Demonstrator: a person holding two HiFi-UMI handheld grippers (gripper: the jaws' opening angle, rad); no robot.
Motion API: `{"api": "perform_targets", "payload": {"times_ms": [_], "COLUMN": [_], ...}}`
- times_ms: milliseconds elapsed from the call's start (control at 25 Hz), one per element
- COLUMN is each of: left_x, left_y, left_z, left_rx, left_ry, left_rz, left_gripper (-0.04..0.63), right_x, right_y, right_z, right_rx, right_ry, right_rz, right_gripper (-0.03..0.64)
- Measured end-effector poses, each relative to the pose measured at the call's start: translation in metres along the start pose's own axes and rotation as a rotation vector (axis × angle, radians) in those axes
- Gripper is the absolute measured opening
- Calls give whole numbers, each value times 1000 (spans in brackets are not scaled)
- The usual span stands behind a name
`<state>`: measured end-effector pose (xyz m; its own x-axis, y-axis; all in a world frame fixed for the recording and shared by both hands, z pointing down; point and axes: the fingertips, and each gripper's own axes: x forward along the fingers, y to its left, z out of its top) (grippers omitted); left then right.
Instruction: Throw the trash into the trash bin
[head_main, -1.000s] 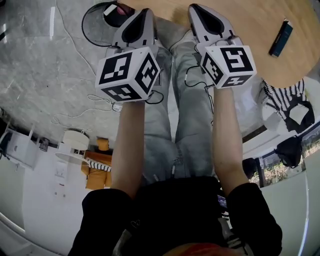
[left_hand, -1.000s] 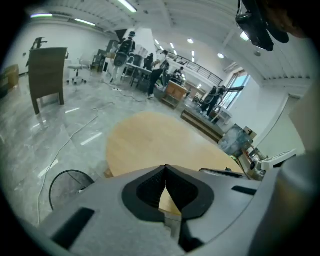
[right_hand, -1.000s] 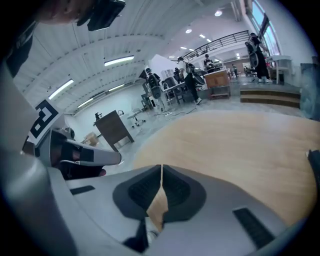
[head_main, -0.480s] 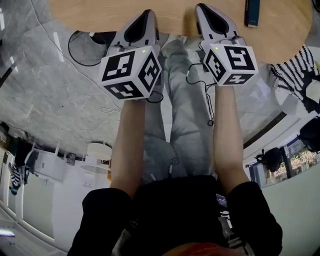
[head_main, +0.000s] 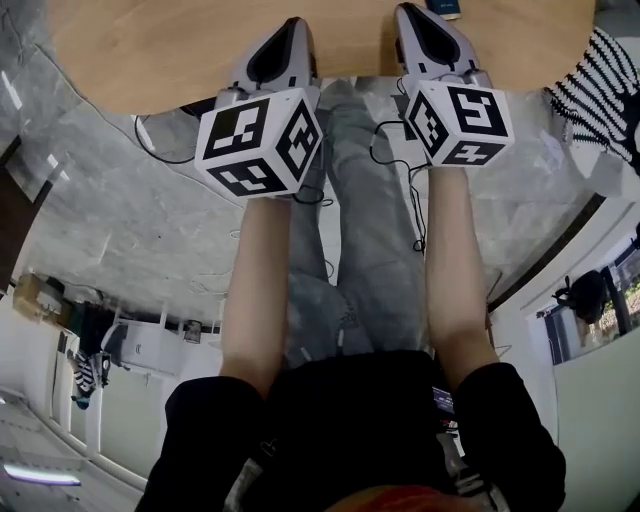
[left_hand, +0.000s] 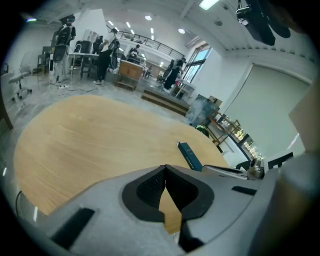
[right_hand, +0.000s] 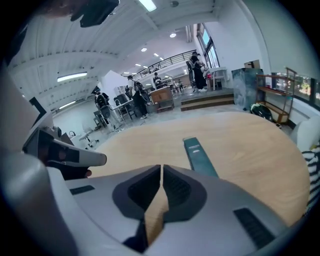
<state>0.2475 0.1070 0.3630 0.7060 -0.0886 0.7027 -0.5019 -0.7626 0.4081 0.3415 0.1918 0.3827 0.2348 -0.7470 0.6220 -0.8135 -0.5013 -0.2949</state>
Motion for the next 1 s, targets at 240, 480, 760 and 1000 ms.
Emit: {"api": "perform_targets", "payload": {"times_ms": [240, 480, 760, 1000], "left_x": [26, 40, 30, 19], "left_y": [-36, -54, -43, -8], "left_z": [-3, -6, 18, 19], "left_rx": [61, 105, 111, 46], "left_ry": [44, 80, 61, 24], "left_rz": [-52, -60, -50, -6], "left_gripper": [6, 6, 6, 6], "right_x": [-6, 0, 8, 20], "right_y": [-44, -70, -88, -93], "right_z": [-11, -29, -30, -39], "right_rx": [-24, -99, -204, -232], "right_ry": [37, 127, 191, 246], "right_rz": [-75, -136, -241, -243], "right_gripper": [87, 219, 221, 221]}}
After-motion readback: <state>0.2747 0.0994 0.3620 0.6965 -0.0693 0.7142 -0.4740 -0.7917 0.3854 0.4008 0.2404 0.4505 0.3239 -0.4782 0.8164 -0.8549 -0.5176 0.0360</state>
